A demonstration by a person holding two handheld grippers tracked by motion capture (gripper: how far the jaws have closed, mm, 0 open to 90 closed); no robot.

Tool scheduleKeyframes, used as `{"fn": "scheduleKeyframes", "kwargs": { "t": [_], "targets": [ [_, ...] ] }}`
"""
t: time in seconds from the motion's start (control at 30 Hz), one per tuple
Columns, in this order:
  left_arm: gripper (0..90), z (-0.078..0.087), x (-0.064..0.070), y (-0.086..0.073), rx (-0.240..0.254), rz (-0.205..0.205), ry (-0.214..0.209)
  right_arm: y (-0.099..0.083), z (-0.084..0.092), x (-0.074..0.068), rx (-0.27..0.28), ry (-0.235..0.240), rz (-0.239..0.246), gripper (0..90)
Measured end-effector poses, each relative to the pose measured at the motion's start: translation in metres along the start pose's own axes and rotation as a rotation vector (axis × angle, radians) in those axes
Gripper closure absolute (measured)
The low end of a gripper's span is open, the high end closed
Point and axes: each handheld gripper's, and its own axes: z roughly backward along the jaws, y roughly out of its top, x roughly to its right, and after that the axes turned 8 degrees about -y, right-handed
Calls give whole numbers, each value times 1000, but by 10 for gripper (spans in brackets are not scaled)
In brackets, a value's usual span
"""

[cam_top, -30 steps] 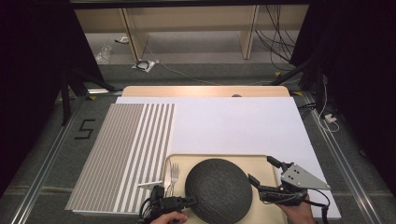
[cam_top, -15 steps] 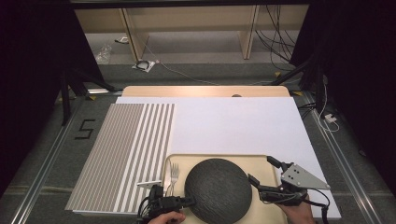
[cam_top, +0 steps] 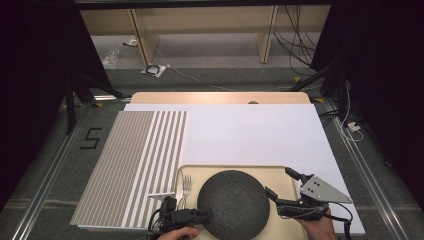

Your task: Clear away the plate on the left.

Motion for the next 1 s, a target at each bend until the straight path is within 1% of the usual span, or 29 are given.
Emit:
{"fn": "scheduleKeyframes", "kwargs": {
  "t": [0.03, 0.13, 0.2, 0.33, 0.4, 0.47, 0.5, 0.6, 0.67, 0.7, 0.73, 0.77, 0.8, 0.83, 0.87, 0.9, 1.0],
  "targets": [
    [500, 0, 1, 0, -2, -11, 4, 0, 0, 0, -1, -2, -3, 163],
    [493, 1, 2, 0, 1, -24, 8, 0, 0, 0, 1, -2, -3, 163],
    [463, 3, 4, 0, 8, -35, 14, 0, 0, 0, 3, -1, -2, 164],
    [457, 5, 5, 0, 18, -49, 18, 0, 0, 0, 3, 0, -3, 163],
    [442, 7, 7, 2, 29, -60, 28, 0, 0, 0, 3, 0, -4, 163],
    [428, 12, 11, 5, 57, -112, 53, 0, 0, 0, 3, -1, -6, 163],
    [426, 14, 12, 6, 74, -128, 63, 0, 0, 1, 4, 0, -7, 164],
    [414, 19, 16, 9, 98, -172, 71, 0, 0, 0, 5, 4, -5, 163],
    [410, 21, 18, 10, 106, -188, 75, 0, 0, 0, 6, 6, -5, 164],
    [399, 22, 22, 9, 118, -231, 96, 0, 0, 0, 3, 7, -5, 163],
    [395, 22, 22, 9, 118, -231, 96, 0, 0, 0, 3, 7, -5, 163],
    [395, 23, 24, 10, 121, -248, 95, 0, 0, 0, 6, 7, -5, 163],
    [393, 23, 25, 10, 122, -253, 92, 0, 0, 0, 6, 6, -7, 163],
    [389, 25, 28, 11, 133, -287, 96, 0, 0, 0, 5, 7, -9, 163],
    [387, 25, 28, 11, 133, -287, 96, 0, 0, 0, 5, 7, -9, 163],
    [387, 26, 30, 11, 136, -306, 97, 0, 0, 0, 5, 7, -9, 163],
    [382, 28, 33, 13, 139, -340, 97, 0, 0, 0, 5, 7, -9, 163]
  ]
}}
